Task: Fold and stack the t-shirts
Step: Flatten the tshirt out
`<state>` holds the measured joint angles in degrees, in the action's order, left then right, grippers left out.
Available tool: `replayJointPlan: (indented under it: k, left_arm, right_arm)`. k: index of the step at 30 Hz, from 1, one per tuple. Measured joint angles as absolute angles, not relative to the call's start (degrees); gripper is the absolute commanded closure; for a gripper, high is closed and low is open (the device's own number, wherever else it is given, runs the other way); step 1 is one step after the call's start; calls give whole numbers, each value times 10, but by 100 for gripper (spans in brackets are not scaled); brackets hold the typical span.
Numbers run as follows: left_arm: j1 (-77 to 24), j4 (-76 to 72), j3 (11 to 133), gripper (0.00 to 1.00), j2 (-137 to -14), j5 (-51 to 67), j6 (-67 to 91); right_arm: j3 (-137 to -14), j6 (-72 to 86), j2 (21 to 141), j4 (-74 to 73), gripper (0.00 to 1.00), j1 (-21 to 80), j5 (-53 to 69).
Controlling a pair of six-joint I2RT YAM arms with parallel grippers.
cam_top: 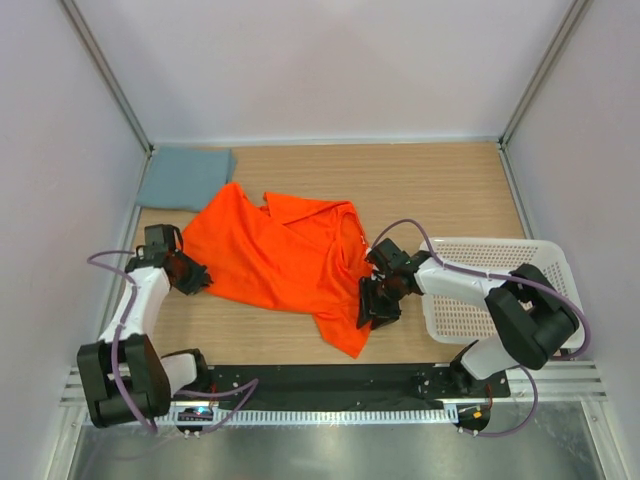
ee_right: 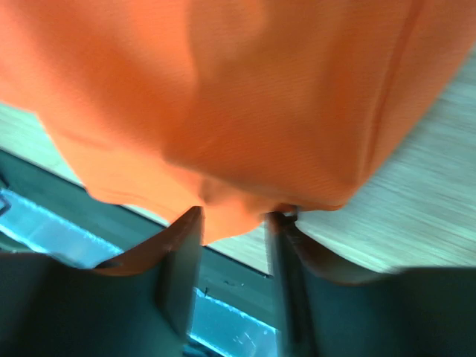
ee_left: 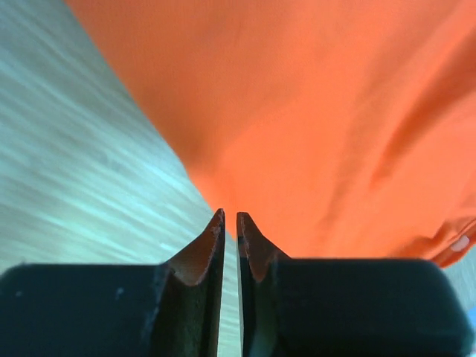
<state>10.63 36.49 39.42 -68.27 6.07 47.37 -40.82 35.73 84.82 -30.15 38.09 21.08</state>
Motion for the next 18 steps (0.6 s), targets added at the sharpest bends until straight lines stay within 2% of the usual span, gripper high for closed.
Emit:
replayJointPlan:
  k: [2, 3, 4, 5, 8, 9, 10, 11, 13, 16, 18]
  left_arm:
    - [106, 386, 393, 94, -650, 63, 473]
    - [106, 393, 393, 96, -639, 67, 473]
    - [105, 398, 393, 99, -630, 71, 472]
    - [103, 402, 393, 100, -626, 77, 472]
    - [89, 408, 394, 100, -624, 93, 466]
    - [85, 412, 396, 93, -625, 95, 462]
    - [82, 418, 401, 66, -626, 95, 457]
    - [80, 421, 407, 53, -627, 95, 450]
    - [79, 426, 417, 41, -632, 84, 446]
    - [79, 425, 416, 41, -643, 64, 455]
    - [79, 415, 406, 42, -655, 56, 465]
  right_arm:
    - [-408, 353, 852, -303, 72, 382, 199]
    - [-408, 352, 856, -303, 89, 382, 196]
    - [-408, 349, 859, -303, 96, 381, 192]
    - [-408, 350, 862, -303, 98, 382, 188]
    - [-408, 351, 863, -303, 98, 382, 183]
    - [-408, 350, 863, -303, 99, 382, 182]
    - [-409, 350, 862, -303, 99, 382, 181]
    - [-409, 349, 862, -305, 99, 382, 180]
    - [-412, 346, 861, -307, 98, 382, 176]
    - [-418, 342, 855, -314, 93, 382, 172]
    - [-425, 340, 847, -323, 74, 382, 167]
